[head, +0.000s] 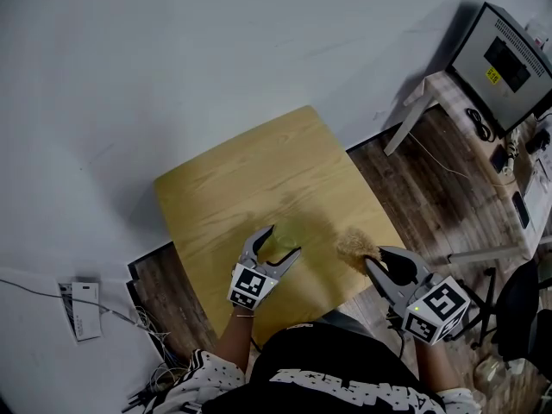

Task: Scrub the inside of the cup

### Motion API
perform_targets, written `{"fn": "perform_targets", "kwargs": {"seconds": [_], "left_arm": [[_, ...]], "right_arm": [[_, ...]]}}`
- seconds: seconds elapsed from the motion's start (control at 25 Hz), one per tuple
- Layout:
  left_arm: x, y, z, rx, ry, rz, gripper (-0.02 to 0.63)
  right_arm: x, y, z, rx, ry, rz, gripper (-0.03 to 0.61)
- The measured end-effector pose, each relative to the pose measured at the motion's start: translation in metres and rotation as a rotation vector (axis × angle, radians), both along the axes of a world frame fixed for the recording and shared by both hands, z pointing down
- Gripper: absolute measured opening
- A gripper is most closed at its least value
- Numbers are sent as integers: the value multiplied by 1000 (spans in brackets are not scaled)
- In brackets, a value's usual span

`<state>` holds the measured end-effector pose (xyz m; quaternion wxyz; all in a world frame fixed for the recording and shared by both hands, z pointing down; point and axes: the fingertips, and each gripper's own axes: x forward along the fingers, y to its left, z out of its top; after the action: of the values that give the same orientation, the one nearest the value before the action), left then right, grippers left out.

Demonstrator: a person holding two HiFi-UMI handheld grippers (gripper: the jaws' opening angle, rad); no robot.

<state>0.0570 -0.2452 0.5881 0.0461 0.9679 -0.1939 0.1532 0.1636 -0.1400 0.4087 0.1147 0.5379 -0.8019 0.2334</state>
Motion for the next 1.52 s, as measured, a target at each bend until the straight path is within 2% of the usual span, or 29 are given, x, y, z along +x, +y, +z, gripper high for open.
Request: {"fn": "perform_targets", "kwargs": {"seconds": [0.4,0.64,0.84,1.08,1.16,1.28,1.52], "left_arm": [[-2,13,7,-30,-37,20,333],[-8,14,5,-30,-36,-9,366],[-17,19,-12,-14,13,-38,367],[-42,26,-46,42,75,-147,362],[-51,29,-59,64,94,-183,306],[-69,33,-75,99,114,-246,169],[-93,45,-108,97,90,-339,2]], "right_arm": [[-1,1,-1,10,-2,-14,89],[-1,0,-2,21,-12,-23,89],[3,-3,-3,37,-32,-28,89],[1,-12,-3,60,-73,-71,91],[-4,-17,-4,73,-85,-100,91],[-13,-24,-6,89,-108,-146,91],[-33,-39,-10,112,-141,-231,91]]}}
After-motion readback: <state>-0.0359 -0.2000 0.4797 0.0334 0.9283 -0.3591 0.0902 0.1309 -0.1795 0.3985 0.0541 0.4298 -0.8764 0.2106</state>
